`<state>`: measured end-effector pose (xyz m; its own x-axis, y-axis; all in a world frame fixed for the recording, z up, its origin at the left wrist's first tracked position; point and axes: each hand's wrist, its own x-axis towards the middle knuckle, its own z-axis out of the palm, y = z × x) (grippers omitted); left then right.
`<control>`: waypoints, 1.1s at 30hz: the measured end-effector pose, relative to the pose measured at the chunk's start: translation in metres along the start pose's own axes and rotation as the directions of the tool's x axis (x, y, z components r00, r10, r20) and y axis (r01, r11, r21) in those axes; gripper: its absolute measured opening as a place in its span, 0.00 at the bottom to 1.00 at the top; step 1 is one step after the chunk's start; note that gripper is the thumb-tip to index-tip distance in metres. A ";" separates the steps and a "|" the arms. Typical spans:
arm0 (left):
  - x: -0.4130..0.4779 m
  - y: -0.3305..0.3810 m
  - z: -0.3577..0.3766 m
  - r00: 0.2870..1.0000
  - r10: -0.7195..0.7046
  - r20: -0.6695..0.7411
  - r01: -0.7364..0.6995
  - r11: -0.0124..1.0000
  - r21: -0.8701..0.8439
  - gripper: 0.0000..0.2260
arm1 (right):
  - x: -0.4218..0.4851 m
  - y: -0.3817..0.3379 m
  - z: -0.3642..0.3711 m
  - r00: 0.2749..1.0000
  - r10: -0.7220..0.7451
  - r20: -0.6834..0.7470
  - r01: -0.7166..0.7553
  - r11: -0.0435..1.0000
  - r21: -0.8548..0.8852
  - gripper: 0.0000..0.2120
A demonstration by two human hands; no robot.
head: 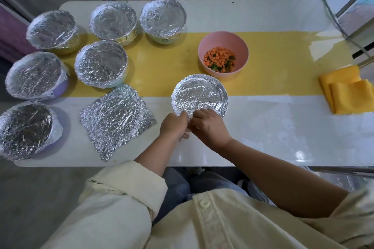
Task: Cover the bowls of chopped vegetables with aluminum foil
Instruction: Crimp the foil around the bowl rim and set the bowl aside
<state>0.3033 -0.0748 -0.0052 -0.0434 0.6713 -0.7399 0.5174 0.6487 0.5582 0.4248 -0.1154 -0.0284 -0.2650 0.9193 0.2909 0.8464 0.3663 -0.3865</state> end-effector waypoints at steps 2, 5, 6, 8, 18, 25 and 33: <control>-0.002 0.001 0.004 0.999 -0.022 0.045 0.023 1.000 -0.017 0.12 | 0.000 0.000 -0.001 1.000 -0.003 -0.015 0.003 1.000 0.009 0.11; 0.001 0.001 0.005 1.000 0.005 0.009 -0.005 1.000 -0.006 0.10 | -0.002 0.001 -0.001 1.000 0.002 0.015 -0.002 1.000 0.014 0.10; 0.004 0.002 0.004 1.000 0.021 -0.021 -0.021 1.000 0.003 0.09 | -0.003 0.003 -0.002 0.999 0.006 0.042 -0.007 1.000 0.005 0.10; 0.008 0.004 0.000 0.998 0.039 -0.047 -0.038 0.999 0.012 0.08 | -0.006 0.007 -0.006 0.998 0.013 0.068 -0.011 1.000 -0.022 0.09; 0.006 -0.003 0.004 1.000 -0.002 0.003 0.002 0.998 -0.067 0.09 | 0.002 0.005 -0.004 0.996 0.058 0.069 -0.060 0.998 0.035 0.09; 0.006 -0.003 0.003 1.000 -0.018 0.024 0.021 0.994 -0.111 0.10 | 0.004 0.002 0.000 0.998 0.050 0.039 -0.052 0.997 0.056 0.08; 0.007 -0.007 0.004 1.000 0.019 -0.005 -0.019 0.995 -0.098 0.08 | 0.002 -0.002 -0.001 1.000 0.025 0.019 -0.026 0.998 0.056 0.09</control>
<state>0.3028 -0.0765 -0.0159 -0.0383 0.6852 -0.7274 0.4316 0.6679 0.6064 0.4228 -0.1149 -0.0260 -0.2524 0.9306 0.2649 0.8260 0.3498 -0.4419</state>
